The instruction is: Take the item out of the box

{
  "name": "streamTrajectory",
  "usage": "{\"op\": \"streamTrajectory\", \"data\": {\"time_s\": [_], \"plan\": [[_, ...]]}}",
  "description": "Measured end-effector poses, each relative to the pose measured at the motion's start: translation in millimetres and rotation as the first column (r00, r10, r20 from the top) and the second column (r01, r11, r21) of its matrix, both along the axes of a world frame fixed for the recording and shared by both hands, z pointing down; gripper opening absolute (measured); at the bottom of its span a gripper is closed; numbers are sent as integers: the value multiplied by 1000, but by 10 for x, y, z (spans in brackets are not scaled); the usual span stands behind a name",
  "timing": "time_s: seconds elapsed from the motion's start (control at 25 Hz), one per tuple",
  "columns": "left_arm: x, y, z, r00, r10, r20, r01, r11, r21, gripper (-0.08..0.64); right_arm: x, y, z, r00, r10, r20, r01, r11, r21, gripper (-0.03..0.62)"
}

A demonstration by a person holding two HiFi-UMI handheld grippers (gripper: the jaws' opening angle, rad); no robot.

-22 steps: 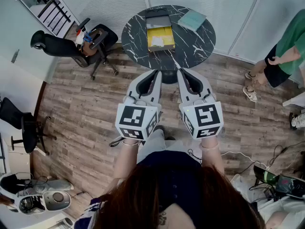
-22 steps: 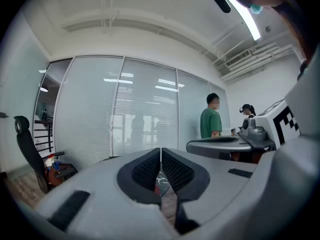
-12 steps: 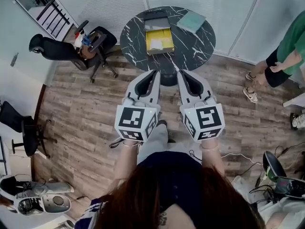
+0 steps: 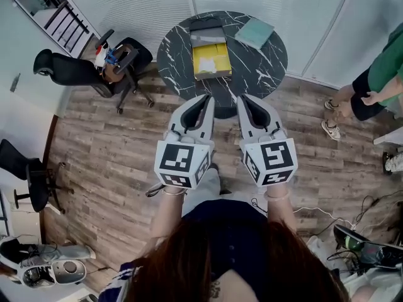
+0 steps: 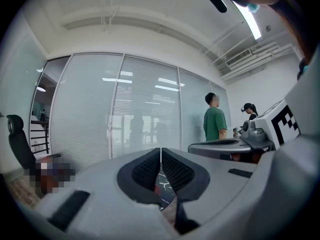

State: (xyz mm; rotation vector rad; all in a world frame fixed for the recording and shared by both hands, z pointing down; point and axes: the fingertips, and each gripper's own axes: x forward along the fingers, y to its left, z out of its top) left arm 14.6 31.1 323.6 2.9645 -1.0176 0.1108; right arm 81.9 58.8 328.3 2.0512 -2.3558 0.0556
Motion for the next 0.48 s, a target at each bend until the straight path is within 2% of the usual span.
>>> {"op": "streamTrajectory", "data": {"time_s": [0.48], "plan": [[3,-584,19,1000,13,-10,-13,1000,-6,29,-3,-600,40,1000,3,15,-2,999,-37,23]]}}
